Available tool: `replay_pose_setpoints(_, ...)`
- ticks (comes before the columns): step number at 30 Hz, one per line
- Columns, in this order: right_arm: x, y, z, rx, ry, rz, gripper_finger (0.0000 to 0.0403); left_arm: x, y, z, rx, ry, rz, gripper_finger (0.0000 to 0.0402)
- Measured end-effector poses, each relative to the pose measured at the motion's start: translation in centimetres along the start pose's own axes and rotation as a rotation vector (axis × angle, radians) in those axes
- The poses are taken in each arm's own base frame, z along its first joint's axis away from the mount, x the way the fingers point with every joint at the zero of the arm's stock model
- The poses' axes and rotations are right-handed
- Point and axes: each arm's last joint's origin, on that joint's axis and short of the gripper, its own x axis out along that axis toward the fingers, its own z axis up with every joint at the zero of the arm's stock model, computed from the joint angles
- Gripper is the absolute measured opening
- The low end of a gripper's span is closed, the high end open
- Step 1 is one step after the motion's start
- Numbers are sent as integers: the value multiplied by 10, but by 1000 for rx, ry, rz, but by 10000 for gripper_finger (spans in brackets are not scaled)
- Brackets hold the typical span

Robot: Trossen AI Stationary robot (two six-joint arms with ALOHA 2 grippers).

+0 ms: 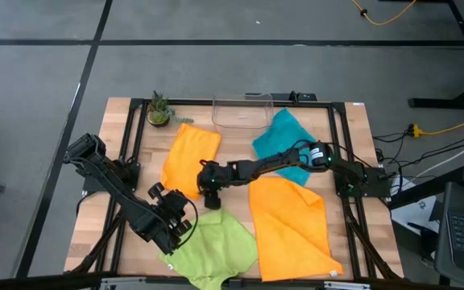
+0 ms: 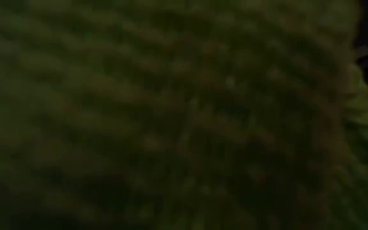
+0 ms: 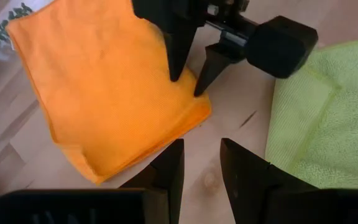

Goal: Fold microfiber towels
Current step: Fold the orange microfiber cloth

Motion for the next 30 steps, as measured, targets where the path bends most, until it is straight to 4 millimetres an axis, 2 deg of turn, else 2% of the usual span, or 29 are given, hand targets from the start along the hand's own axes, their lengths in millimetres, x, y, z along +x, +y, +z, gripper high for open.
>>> replay_pose_setpoints(7,-18,2,-16,0,281,49,173,0,0,0,-1,0,-2,96)
replay_pose_setpoints(13,-45,8,-14,-18,401,110,173,0,-1,0,-5,0,-9,96)
replay_pose_setpoints(16,-72,10,-11,-24,477,115,173,1,-4,1,8,1,-38,96)
replay_pose_setpoints(20,-118,15,7,-30,494,117,173,6,-11,10,73,-9,-91,96)
replay_pose_setpoints(23,-139,21,8,-37,542,120,173,12,-13,20,95,-50,-98,96)
replay_pose_setpoints(26,-167,32,15,-58,545,132,173,25,-13,34,66,-71,-79,96)
replay_pose_setpoints(30,-192,48,13,-97,588,133,173,68,-7,50,30,-50,-15,96)
